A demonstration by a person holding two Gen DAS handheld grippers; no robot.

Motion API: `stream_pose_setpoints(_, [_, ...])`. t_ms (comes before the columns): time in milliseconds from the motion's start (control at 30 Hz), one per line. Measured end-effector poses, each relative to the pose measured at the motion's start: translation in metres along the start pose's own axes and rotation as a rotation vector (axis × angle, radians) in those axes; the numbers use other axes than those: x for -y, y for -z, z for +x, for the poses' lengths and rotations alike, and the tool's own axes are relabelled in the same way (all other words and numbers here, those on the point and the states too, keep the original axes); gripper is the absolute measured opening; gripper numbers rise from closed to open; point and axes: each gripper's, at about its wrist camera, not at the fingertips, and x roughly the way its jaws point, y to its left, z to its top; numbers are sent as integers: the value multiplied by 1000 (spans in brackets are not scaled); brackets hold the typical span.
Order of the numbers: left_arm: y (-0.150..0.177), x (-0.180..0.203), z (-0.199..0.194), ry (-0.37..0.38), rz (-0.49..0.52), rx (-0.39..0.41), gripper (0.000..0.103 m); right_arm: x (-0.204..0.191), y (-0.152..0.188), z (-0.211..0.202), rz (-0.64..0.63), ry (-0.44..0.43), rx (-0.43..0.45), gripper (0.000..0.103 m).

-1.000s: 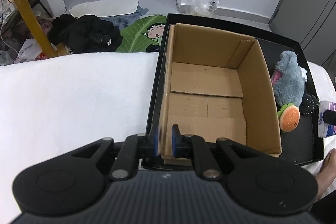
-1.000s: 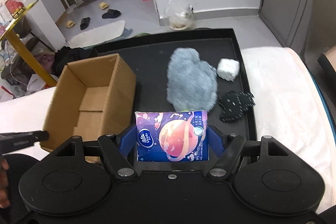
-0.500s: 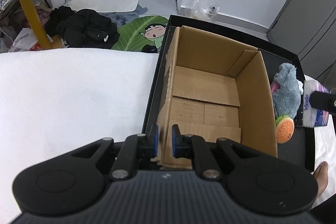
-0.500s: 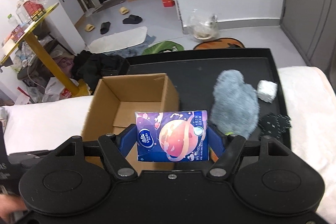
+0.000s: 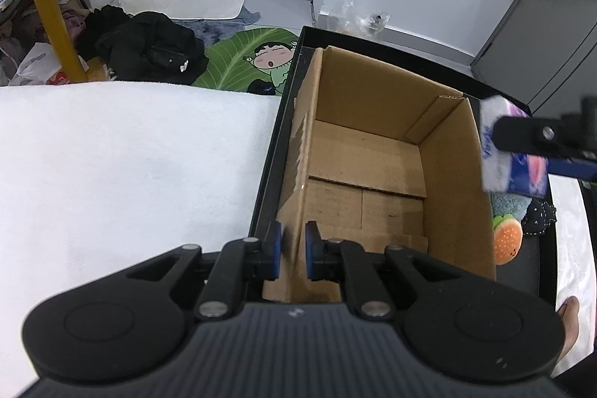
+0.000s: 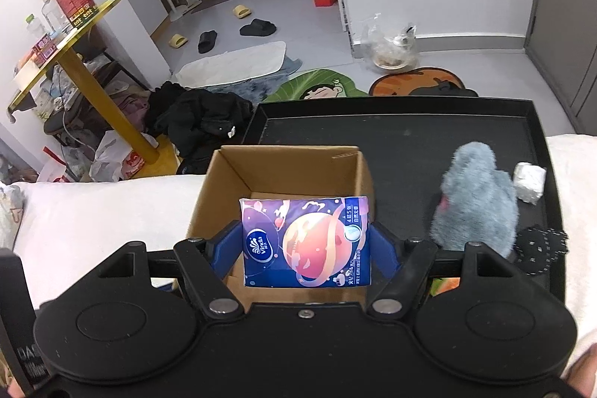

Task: Organize soft objects
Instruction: 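Carry the tissue pack into the cardboard box and open the right gripper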

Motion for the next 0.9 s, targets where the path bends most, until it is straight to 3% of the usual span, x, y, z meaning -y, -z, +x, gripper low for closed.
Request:
stream_pose_setpoints(400, [0,-6,5,10,-19,-10,9,-23,-15,25,28,-61,11,73])
stream_pose_setpoints(500, [-1,-8,5,14,-24,-10,10,-26,-19,24,30,-90,39,80])
stream_pose_setpoints(900, [-3,-9,6,16,-20,-15,10,-5,-7,8,9,-67,38,81])
